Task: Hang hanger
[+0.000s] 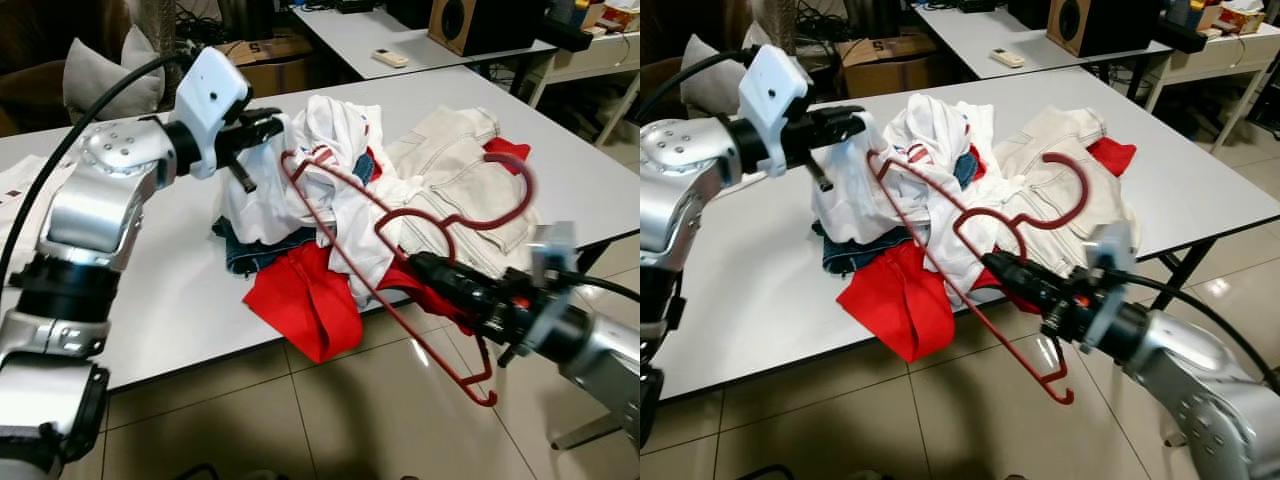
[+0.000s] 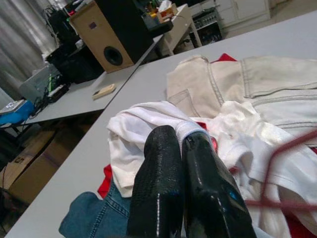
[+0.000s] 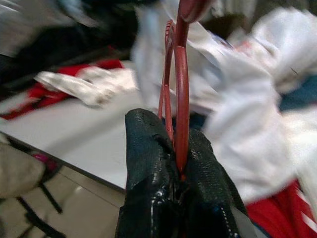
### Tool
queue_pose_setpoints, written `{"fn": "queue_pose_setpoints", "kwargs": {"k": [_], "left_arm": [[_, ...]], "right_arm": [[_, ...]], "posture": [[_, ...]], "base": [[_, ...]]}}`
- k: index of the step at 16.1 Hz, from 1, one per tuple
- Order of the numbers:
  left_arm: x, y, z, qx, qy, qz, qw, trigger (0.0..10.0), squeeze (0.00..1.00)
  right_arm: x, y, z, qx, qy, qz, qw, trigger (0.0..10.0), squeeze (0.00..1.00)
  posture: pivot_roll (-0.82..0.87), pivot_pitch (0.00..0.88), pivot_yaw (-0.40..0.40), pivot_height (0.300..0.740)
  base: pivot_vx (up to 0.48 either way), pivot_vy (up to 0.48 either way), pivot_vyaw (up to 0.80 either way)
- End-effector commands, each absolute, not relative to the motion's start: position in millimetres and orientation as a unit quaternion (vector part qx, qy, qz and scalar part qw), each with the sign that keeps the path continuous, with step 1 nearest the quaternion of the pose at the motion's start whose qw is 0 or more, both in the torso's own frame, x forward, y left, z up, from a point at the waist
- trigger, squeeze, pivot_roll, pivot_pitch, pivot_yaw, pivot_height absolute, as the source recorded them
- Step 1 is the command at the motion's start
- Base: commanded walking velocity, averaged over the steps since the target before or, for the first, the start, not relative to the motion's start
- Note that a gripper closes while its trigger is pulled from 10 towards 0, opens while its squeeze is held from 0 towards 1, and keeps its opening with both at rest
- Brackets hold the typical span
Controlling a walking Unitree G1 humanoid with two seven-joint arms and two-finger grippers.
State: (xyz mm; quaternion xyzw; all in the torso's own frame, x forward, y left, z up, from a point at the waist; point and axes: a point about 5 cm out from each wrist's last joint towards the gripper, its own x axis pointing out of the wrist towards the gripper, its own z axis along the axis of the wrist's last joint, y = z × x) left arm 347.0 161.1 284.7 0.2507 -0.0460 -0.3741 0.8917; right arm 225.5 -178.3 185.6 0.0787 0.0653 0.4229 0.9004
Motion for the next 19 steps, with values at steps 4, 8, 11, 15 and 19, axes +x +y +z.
{"fn": "queue_pose_setpoints", "kwargs": {"k": [4,8,11,15,19], "left_arm": [[341.1,159.2,294.2,0.241,-0.066,-0.376,0.892,0.0,0.0],[333.2,149.6,298.1,0.227,-0.063,-0.424,0.875,0.0,0.0],[325.0,152.0,290.8,0.276,-0.029,-0.445,0.851,0.0,0.0],[325.2,162.9,287.8,0.314,-0.017,-0.411,0.856,0.0,0.0],[346.3,200.7,310.2,0.34,-0.043,-0.261,0.903,0.0,0.0]], "right_arm": [[232.9,-173.7,176.6,0.062,0.101,0.424,0.898,10.0,0.0],[247.3,-168.5,174.2,0.055,0.095,0.394,0.913,10.0,0.0],[258.1,-166.0,181.0,0.084,0.064,0.36,0.927,10.0,0.0],[262.8,-178.4,188.8,0.14,0.044,0.307,0.94,10.0,0.0],[251.7,-192.1,166.3,0.127,0.143,0.289,0.938,10.0,0.0]], "posture": [[-0.17,0.0,0.033,0.719],[-0.17,0.0,0.039,0.719],[-0.17,0.0,0.038,0.719],[-0.17,0.0,0.04,0.719],[-0.18,0.0,0.047,0.719]], "base": [[0.0,0.0,0.0],[0.0,0.0,0.0],[0.0,0.0,0.0],[0.0,0.0,0.0],[0.0,0.0,0.0]]}}
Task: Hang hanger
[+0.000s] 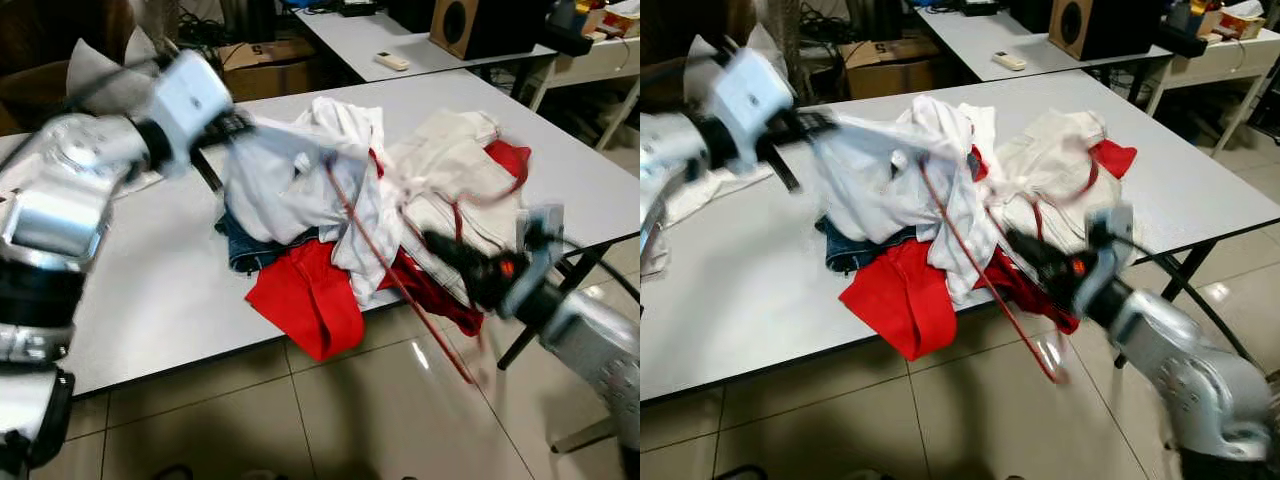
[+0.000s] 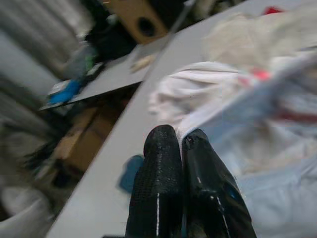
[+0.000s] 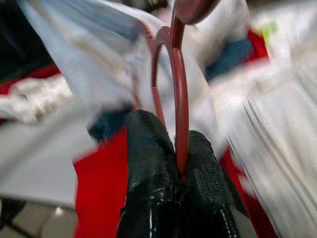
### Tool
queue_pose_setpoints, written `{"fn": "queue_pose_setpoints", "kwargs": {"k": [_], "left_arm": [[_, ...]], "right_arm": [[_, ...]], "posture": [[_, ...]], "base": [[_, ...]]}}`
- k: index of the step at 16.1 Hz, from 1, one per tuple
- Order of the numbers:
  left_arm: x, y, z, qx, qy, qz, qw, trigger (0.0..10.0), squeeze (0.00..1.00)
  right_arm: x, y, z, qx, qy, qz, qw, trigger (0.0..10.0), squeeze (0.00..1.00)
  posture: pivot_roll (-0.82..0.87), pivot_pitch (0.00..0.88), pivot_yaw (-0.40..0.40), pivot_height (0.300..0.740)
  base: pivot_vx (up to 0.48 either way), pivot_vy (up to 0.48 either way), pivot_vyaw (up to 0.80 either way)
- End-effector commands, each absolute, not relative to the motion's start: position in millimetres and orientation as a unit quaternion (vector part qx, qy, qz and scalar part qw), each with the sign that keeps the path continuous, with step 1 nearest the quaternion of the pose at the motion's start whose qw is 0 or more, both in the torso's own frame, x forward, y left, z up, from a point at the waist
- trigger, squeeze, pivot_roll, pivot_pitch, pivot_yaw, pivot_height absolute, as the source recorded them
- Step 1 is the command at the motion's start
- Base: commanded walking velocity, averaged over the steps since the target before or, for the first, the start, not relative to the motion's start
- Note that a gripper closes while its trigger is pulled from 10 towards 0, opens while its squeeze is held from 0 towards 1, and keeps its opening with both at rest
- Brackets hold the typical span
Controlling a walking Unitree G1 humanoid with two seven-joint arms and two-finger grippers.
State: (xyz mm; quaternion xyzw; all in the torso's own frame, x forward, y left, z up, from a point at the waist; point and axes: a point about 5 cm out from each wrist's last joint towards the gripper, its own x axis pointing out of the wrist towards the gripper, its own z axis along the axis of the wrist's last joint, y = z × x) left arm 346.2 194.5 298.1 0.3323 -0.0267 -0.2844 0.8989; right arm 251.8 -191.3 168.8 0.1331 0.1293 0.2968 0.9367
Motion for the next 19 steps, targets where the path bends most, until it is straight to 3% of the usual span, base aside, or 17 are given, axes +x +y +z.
{"fn": "queue_pose_setpoints", "kwargs": {"k": [1,5,11,13,15,17,19], "left_arm": [[347.1,203.6,314.7,0.339,-0.054,-0.25,0.905,0.0,0.0],[348.8,202.0,320.3,0.335,-0.08,-0.252,0.905,0.0,0.0],[339.6,194.8,300.6,0.362,-0.041,-0.34,0.867,0.0,0.0],[345.1,193.2,318.8,0.354,-0.102,-0.288,0.884,0.0,0.0],[350.3,214.4,360.9,0.35,-0.18,-0.173,0.903,0.0,0.0],[343.2,234.5,389.2,0.343,-0.225,-0.103,0.906,0.0,0.0],[344.3,233.3,386.7,0.35,-0.216,-0.111,0.905,0.0,0.0]], "right_arm": [[249.4,-192.4,164.8,0.122,0.151,0.294,0.936,10.0,0.0],[243.3,-188.8,174.8,0.11,0.147,0.334,0.925,10.0,0.0],[263.3,-196.7,221.7,0.127,0.039,0.334,0.933,10.0,0.0],[270.4,-174.9,216.9,0.108,0.057,0.373,0.92,10.0,0.0],[274.7,-153.1,227.8,0.12,0.034,0.423,0.898,10.0,0.0],[277.9,-149.7,227.1,0.116,0.036,0.431,0.894,10.0,0.0],[277.3,-152.9,219.1,0.103,0.052,0.423,0.899,10.0,0.0]], "posture": [[-0.18,0.0,0.046,0.719],[-0.18,0.0,0.044,0.719],[-0.19,0.0,0.049,0.719],[-0.18,0.0,0.046,0.719],[-0.17,0.0,0.037,0.719],[-0.17,0.0,0.03,0.719],[-0.16,0.0,0.029,0.719]], "base": [[0.0,0.0,0.0],[0.0,0.0,0.0],[0.0,0.0,0.0],[0.0,0.0,0.0],[0.0,0.0,0.0],[0.0,0.0,0.0],[0.0,0.0,0.0]]}}
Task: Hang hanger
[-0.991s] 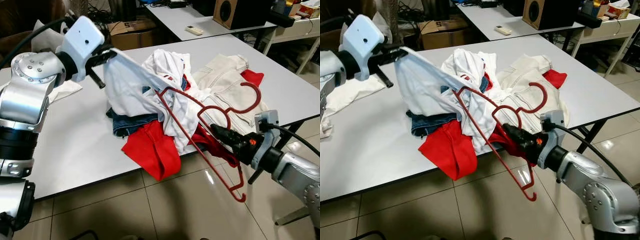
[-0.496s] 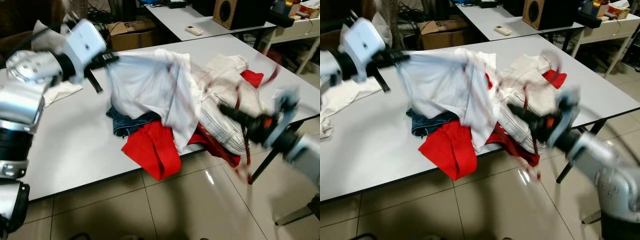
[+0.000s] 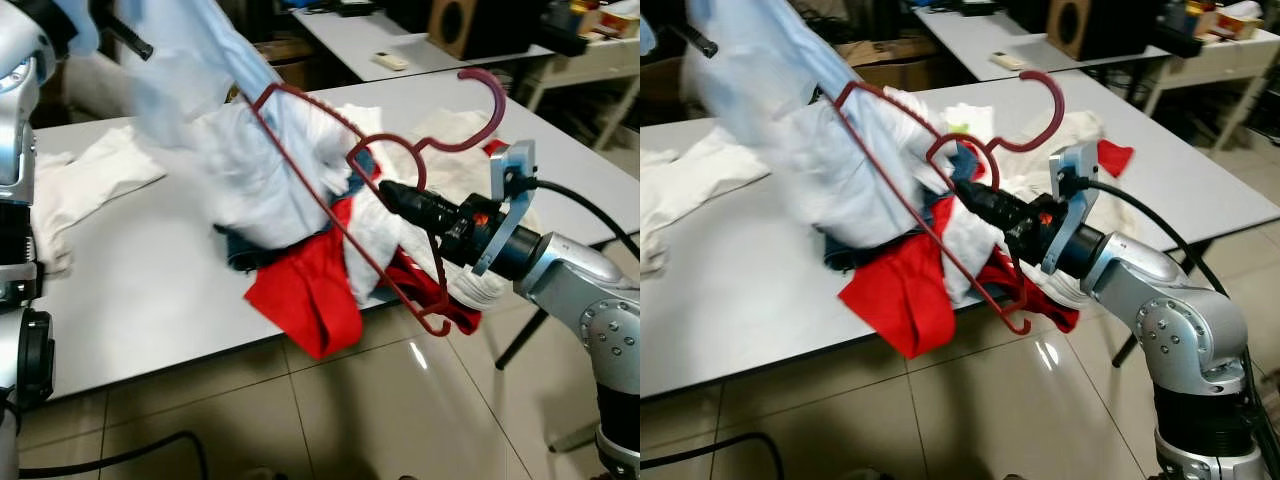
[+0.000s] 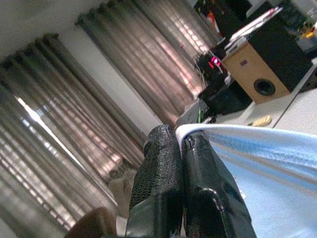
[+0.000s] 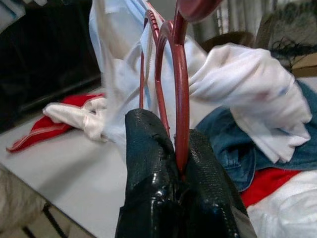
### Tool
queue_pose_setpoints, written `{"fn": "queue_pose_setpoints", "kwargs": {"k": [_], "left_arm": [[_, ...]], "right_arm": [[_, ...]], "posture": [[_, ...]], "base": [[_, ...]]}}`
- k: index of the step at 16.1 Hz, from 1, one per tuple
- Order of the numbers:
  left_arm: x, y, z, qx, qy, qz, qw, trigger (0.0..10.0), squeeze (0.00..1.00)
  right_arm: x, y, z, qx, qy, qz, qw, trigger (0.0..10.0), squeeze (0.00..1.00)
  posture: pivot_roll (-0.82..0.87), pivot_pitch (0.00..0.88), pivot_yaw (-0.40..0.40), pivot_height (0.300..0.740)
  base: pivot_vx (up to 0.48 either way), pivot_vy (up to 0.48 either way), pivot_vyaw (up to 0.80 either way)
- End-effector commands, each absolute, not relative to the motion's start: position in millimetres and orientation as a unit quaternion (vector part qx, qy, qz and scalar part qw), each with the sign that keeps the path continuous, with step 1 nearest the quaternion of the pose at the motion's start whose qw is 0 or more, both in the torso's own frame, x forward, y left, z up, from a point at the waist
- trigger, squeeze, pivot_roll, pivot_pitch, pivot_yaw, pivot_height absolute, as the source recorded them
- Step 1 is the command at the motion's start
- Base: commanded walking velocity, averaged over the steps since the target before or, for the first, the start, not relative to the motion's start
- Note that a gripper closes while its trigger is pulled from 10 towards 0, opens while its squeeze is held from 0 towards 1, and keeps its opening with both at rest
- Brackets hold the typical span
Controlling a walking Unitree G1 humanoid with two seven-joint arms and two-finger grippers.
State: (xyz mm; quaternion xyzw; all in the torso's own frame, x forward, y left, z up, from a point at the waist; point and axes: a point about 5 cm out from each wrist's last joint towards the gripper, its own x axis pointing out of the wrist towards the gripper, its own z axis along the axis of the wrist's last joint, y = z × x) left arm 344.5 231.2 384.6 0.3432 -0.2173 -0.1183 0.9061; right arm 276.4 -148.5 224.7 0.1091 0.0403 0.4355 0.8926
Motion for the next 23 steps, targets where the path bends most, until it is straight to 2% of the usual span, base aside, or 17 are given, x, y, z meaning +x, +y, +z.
{"fn": "queue_pose_setpoints", "kwargs": {"k": [1,4,5,7,8,9,11,13,15,17,18,20,23], "left_arm": [[345.5,230.3,381.8,0.349,-0.209,-0.127,0.905,0.0,0.0],[349.3,216.6,368.1,0.341,-0.198,-0.172,0.903,0.0,0.0],[349.5,208.0,360.5,0.342,-0.183,-0.211,0.897,0.0,0.0],[344.8,184.5,331.6,0.358,-0.127,-0.319,0.869,0.0,0.0],[342.9,174.1,320.8,0.351,-0.114,-0.351,0.861,0.0,0.0],[340.9,154.8,313.7,0.317,-0.124,-0.385,0.857,0.0,0.0],[336.9,140.4,313.3,0.279,-0.13,-0.417,0.855,0.0,0.0],[323.5,122.2,321.7,0.201,-0.147,-0.471,0.846,0.0,0.0],[321.4,123.0,330.6,0.159,-0.16,-0.466,0.856,0.0,0.0],[325.4,134.0,338.2,0.15,-0.16,-0.426,0.878,0.0,0.0],[333.6,149.6,339.2,0.176,-0.146,-0.371,0.9,0.0,0.0],[342.6,169.6,335.4,0.225,-0.121,-0.306,0.917,0.0,0.0],[345.3,178.5,332.1,0.261,-0.101,-0.29,0.915,0.0,0.0]], "right_arm": [[275.4,-157.0,210.1,0.084,0.077,0.411,0.905,10.0,0.0],[273.9,-166.6,194.3,0.068,0.118,0.375,0.917,10.0,0.0],[274.4,-169.4,193.5,0.06,0.122,0.366,0.921,10.0,0.0],[282.5,-169.5,200.1,0.04,0.104,0.353,0.929,10.0,0.0],[289.1,-163.8,208.1,0.047,0.083,0.355,0.93,10.0,0.0],[296.5,-146.4,215.6,0.065,0.064,0.368,0.925,10.0,0.0],[293.5,-130.2,208.9,0.053,0.08,0.401,0.911,10.0,0.0],[295.1,-110.3,181.1,0.027,0.137,0.413,0.9,10.0,0.0],[301.6,-110.7,168.0,-0.008,0.161,0.39,0.907,10.0,0.0],[306.1,-113.6,168.9,-0.018,0.153,0.376,0.914,10.0,0.0],[301.3,-119.3,175.2,-0.018,0.137,0.389,0.911,10.0,0.0],[289.0,-128.5,185.2,-0.015,0.118,0.419,0.9,10.0,0.0],[266.9,-150.3,200.3,-0.014,0.107,0.456,0.883,10.0,0.0]], "posture": [[-0.16,0.0,0.032,0.719],[-0.17,0.0,0.042,0.719],[-0.18,0.0,0.046,0.719],[-0.18,0.0,0.048,0.719],[-0.18,0.0,0.05,0.719],[-0.18,0.0,0.046,0.719],[-0.18,0.0,0.042,0.719],[-0.18,0.0,0.04,0.719],[-0.17,0.0,0.031,0.719],[-0.17,0.0,0.029,0.719],[-0.17,0.0,0.03,0.719],[-0.18,0.0,0.038,0.719],[-0.19,0.0,0.047,0.719]], "base": [[0.0,0.0,0.0],[0.0,0.0,0.0],[0.0,0.0,0.0],[0.0,0.0,0.0],[0.0,0.0,0.0],[0.0,0.0,0.0],[0.0,0.0,0.0],[0.0,0.0,0.0],[0.0,0.0,0.0],[0.0,0.0,0.0],[0.0,0.0,0.0],[0.0,0.0,0.0],[0.0,0.0,0.0]]}}
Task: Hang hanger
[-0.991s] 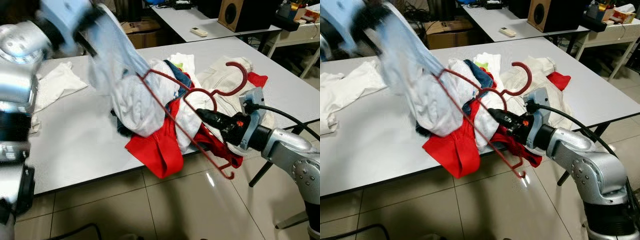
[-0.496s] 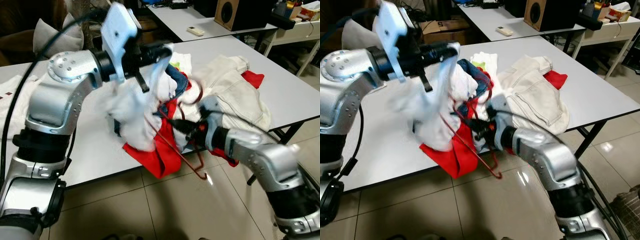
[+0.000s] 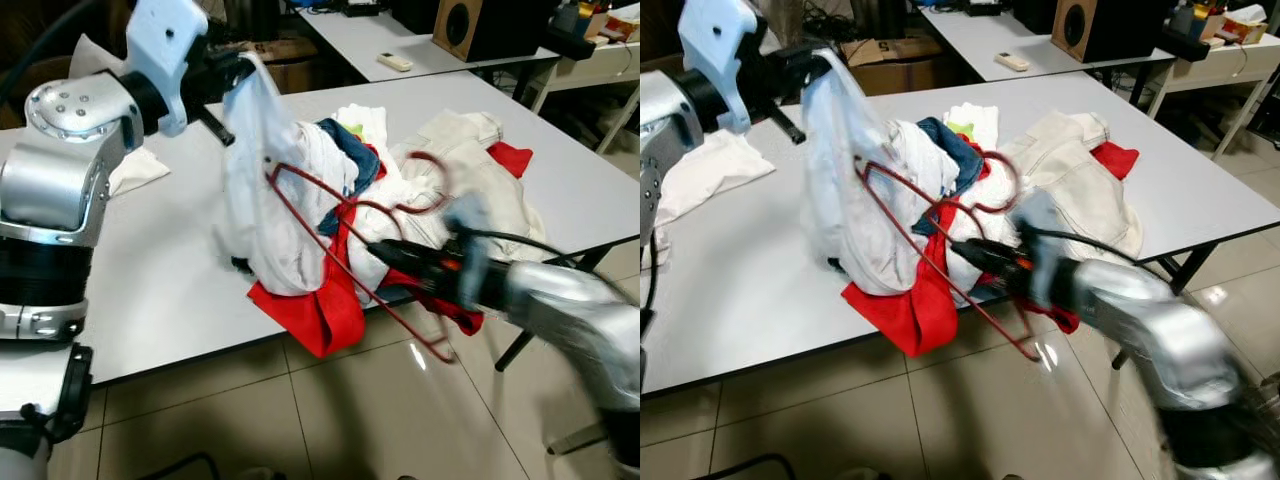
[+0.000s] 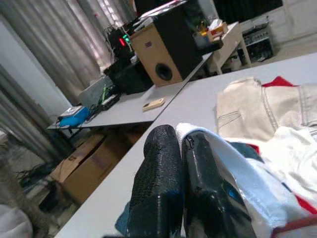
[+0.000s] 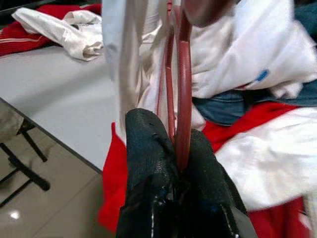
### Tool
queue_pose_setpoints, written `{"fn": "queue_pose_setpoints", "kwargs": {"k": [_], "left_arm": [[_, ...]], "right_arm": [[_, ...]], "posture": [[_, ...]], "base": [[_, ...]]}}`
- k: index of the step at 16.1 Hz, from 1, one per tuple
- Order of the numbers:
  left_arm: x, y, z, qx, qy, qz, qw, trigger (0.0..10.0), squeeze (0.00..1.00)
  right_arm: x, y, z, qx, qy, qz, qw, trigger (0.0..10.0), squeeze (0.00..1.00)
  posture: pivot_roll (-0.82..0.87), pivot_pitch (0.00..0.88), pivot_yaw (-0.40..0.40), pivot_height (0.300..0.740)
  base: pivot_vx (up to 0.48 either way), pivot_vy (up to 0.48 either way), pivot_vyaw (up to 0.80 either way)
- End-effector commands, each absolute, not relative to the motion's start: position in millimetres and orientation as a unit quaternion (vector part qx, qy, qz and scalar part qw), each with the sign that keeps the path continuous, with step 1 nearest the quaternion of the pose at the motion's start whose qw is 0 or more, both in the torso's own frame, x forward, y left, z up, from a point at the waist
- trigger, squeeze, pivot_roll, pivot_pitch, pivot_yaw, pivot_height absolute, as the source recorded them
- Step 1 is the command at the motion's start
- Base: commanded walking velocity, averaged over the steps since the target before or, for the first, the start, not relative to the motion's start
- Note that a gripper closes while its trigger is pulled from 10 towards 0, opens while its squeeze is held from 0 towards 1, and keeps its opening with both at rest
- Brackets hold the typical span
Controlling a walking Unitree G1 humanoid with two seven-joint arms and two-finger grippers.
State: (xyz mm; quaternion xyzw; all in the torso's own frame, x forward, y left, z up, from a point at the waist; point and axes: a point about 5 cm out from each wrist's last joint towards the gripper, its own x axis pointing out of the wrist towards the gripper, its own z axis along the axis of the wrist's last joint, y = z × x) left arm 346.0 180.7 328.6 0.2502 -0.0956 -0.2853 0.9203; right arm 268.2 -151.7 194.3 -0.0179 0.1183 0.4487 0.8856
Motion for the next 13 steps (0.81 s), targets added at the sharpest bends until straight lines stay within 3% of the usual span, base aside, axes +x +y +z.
{"fn": "queue_pose_setpoints", "kwargs": {"k": [1,7,10,13], "left_arm": [[345.9,180.3,332.2,0.268,-0.097,-0.285,0.915,0.0,0.0],[349.1,177.8,331.9,0.266,-0.101,-0.288,0.914,0.0,0.0],[347.6,175.8,331.7,0.265,-0.102,-0.304,0.909,0.0,0.0],[338.7,170.9,333.0,0.255,-0.11,-0.352,0.894,0.0,0.0]], "right_arm": [[258.6,-160.7,205.7,-0.026,0.113,0.468,0.876,10.0,0.0],[241.2,-171.9,207.0,-0.055,0.162,0.493,0.853,10.0,0.0],[249.8,-173.8,203.0,-0.037,0.165,0.445,0.879,10.0,0.0],[260.5,-165.6,196.1,0.008,0.158,0.435,0.887,10.0,0.0]], "posture": [[-0.19,0.0,0.053,0.719],[-0.19,0.0,0.056,0.719],[-0.19,0.0,0.054,0.719],[-0.18,0.0,0.048,0.719]], "base": [[0.0,0.0,0.0],[0.0,0.0,0.0],[0.0,0.0,0.0],[0.0,0.0,0.0]]}}
